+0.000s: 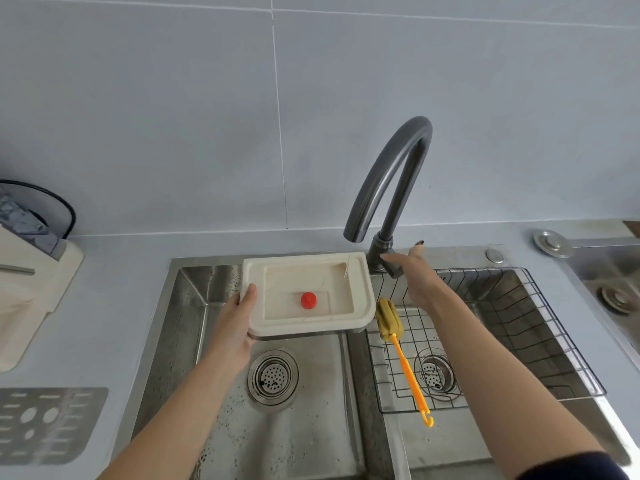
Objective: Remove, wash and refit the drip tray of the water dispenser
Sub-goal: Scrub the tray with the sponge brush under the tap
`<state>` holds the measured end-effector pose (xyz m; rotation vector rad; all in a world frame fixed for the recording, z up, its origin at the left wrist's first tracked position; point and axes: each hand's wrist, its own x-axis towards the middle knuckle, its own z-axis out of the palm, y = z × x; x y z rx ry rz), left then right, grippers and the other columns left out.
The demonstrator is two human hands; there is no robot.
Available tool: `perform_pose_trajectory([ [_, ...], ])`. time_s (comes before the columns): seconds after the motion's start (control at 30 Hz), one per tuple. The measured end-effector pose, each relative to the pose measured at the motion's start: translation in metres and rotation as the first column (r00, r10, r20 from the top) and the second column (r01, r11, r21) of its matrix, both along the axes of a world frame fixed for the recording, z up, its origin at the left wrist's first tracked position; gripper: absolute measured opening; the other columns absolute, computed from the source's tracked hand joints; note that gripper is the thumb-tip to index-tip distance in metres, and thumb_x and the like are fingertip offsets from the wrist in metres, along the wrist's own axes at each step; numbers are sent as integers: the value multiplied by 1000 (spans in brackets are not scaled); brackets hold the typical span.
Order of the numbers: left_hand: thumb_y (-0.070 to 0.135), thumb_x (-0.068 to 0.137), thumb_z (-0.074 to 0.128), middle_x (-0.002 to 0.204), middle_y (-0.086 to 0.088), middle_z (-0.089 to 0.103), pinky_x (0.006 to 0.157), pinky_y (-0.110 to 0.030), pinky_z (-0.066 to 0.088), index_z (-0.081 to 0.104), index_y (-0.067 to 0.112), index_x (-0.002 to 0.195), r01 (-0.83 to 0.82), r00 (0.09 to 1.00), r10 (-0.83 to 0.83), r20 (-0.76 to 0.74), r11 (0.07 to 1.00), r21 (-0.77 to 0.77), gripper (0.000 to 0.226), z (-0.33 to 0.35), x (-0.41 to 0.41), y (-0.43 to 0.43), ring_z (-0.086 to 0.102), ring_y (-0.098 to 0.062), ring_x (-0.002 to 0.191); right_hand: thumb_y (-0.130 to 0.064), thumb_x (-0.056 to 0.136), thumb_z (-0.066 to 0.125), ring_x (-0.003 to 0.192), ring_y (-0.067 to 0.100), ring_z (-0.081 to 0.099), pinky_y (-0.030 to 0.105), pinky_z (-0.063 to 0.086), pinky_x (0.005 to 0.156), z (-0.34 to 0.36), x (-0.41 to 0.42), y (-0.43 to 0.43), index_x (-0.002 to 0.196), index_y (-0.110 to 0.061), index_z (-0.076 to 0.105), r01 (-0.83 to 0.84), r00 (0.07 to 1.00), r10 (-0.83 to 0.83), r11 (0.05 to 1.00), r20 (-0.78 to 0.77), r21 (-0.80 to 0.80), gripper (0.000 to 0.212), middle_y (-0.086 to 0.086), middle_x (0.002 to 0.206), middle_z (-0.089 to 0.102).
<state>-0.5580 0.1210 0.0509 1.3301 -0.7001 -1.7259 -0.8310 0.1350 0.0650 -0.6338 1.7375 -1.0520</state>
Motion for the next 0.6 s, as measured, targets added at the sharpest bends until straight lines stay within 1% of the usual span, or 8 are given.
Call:
perform_pose_trajectory([
  [0.1, 28, 91, 48, 94, -2, 64, 69, -36, 49, 52, 13, 112, -3, 1000, 3, 4, 1000, -3, 26, 2, 0, 2, 61, -18, 81, -24, 85, 60, 114, 21, 32, 40, 26, 101, 10, -4, 5, 143, -8, -9, -97, 993, 100, 994, -65, 49, 92, 20, 148, 22],
  [0.2, 29, 91, 48, 98, -4, 64, 73, -39, 49, 52, 13, 114, 11, 1000, -11, 12, 1000, 1, 28, 4, 3, 4, 61, -21, 85, -31, 82, 63, 136, 28, 22, 47, 17, 112, 15, -2, 22, 143, -18, -19, -177, 981, 179, 984, -75, 31, 103, 12, 155, 9],
  [0.3, 29, 91, 48, 103, -6, 64, 74, -41, 49, 53, 13, 115, 20, 1000, -20, 6, 1000, 11, 30, 5, 9, 6, 61, -23, 89, -41, 68, 72, 143, 21, 5, 46, 12, 114, 18, 19, 43, 139, -31, -25, -362, 923, 356, 932, -144, -17, 120, -2, 157, -5],
  [0.4, 29, 91, 49, 101, -5, 64, 72, -39, 51, 55, 14, 109, 37, 999, -37, 15, 999, 27, 24, 7, 14, 6, 61, -21, 88, -23, 67, 79, 136, -4, 12, 18, 20, 112, 19, 44, 57, 140, -26, -26, -557, 824, 535, 825, -187, -97, 128, -17, 154, 4],
  [0.43, 29, 90, 49, 98, -4, 64, 71, -37, 51, 56, 16, 103, 43, 999, -43, 16, 999, 31, 20, 7, 16, 6, 61, -20, 86, -14, 66, 80, 128, -11, 23, 7, 28, 104, 21, 51, 59, 142, -21, -19, -612, 787, 581, 778, -206, -142, 125, -19, 147, 16],
  [0.47, 29, 90, 49, 95, -3, 65, 71, -36, 51, 57, 18, 99, 51, 999, -52, 14, 998, 34, 16, 8, 17, 6, 62, -18, 85, -8, 64, 81, 122, -12, 32, 5, 36, 97, 22, 56, 60, 142, -17, -7, -646, 760, 602, 743, -246, -178, 118, -10, 139, 26],
  [0.53, 30, 90, 49, 92, -1, 67, 72, -34, 51, 59, 20, 96, 65, 998, -65, 8, 997, 31, 14, 10, 21, 8, 63, -16, 82, -9, 56, 83, 129, 4, 31, 24, 40, 105, 23, 66, 62, 137, -22, 10, -660, 741, 581, 723, -336, -204, 110, 8, 135, 26],
  [0.6, 29, 90, 49, 95, -1, 67, 73, -32, 51, 59, 19, 99, 75, 997, -75, 8, 997, 23, 17, 12, 26, 9, 63, -15, 84, -16, 54, 86, 139, 19, 17, 42, 29, 114, 17, 68, 63, 142, -20, -2, -665, 720, 564, 728, -405, -168, 125, 6, 147, 13],
])
